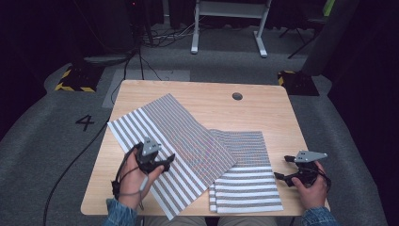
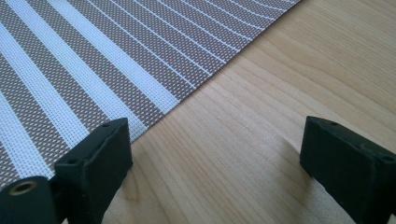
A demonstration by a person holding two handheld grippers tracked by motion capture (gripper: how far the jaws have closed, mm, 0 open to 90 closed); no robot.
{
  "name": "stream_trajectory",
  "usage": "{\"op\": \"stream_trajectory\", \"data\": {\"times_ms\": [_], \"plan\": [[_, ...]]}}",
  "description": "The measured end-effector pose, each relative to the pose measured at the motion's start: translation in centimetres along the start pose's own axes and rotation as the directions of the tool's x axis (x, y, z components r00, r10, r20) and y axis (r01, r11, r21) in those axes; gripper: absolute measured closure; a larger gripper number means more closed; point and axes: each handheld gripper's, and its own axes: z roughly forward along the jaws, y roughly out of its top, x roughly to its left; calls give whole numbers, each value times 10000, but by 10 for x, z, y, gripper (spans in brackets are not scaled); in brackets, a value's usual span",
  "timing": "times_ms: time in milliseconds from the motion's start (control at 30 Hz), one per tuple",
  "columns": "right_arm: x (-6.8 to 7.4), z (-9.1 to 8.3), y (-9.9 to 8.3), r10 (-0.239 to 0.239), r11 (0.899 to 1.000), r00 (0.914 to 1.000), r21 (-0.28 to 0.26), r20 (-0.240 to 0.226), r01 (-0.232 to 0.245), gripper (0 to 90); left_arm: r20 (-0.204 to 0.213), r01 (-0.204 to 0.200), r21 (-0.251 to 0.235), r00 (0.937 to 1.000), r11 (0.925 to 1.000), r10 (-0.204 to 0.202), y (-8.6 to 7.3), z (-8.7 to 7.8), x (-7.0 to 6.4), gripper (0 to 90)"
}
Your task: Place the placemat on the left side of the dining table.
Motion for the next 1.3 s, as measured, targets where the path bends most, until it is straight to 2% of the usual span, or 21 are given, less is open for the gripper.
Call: {"op": "stream_trajectory", "data": {"times_ms": [67,167,333,400,467,500,567,633,833,867,900,933,967,1033,1067,1100,1133,1167,1233,1267,1300], "plan": [[0,0,0,14,10000,10000,-10,6,-14,93,99,134,370,9999,9992,-138,-14,-2,-11,352],[0,0,0,20,10000,10000,-13,6,-20,93,221,-225,1037,9995,9944,204,-33,0,-25,358],[0,1,0,20,10000,10000,-46,-12,-20,93,485,-181,1729,9988,9848,98,-51,8,-41,334],[-1,0,0,1,10000,10000,-4,-5,-1,93,567,-331,2107,9982,9770,215,-55,13,-43,308],[0,0,0,3,10000,10000,-3,-6,-3,93,645,-530,2642,9972,9630,372,-57,17,-47,256],[0,0,0,2,10000,10000,-4,-6,-2,93,633,-817,2792,9958,9568,665,-59,20,-50,234],[0,0,0,2,10000,10000,-3,-4,-2,93,558,-923,3019,9953,9489,790,-59,21,-54,164],[0,0,0,5,10000,10000,-3,-7,-5,93,464,-701,2931,9972,9535,591,-59,21,-54,164],[0,0,0,0,10000,10000,-2,-2,0,93,408,-807,3098,9966,9474,715,-54,25,-54,169],[0,0,0,-3,10000,10000,-4,0,3,93,280,-627,3198,9980,9454,567,-53,24,-54,186],[0,0,0,0,10000,10000,-1,-1,0,93,378,-616,3341,9979,9405,519,-52,24,-53,191],[0,0,0,-2,10000,10000,0,1,2,93,210,-590,3277,9983,9429,552,-52,25,-53,208],[0,0,0,-2,10000,10000,-2,1,2,92,346,-689,3140,9975,9469,611,-51,26,-51,229],[0,0,0,-5,10000,10000,0,2,5,93,389,-807,3285,9967,9411,719,-48,25,-47,278],[0,0,0,-4,10000,10000,-3,1,4,93,319,-663,3372,9977,9391,590,-47,25,-46,314],[0,0,0,-2,10000,10000,-2,2,2,93,382,-792,3288,9968,9411,705,-45,25,-43,343],[0,0,0,1,10000,10000,-2,1,-1,92,285,-628,3423,9980,9375,565,-44,25,-42,397],[0,0,0,-2,10000,10000,-3,-1,2,93,215,-814,3249,9967,9423,787,-42,26,-37,451],[0,0,0,-1,10000,10000,-2,1,1,93,314,-934,3197,9956,9429,880,-39,26,-29,605],[0,0,0,1,10000,10000,-3,-2,-1,93,271,-908,3103,9959,9463,867,-40,27,-27,708],[0,0,0,-1,10000,10000,-5,-2,1,93,356,-929,2954,9956,9509,863,-39,27,-24,743]]}}
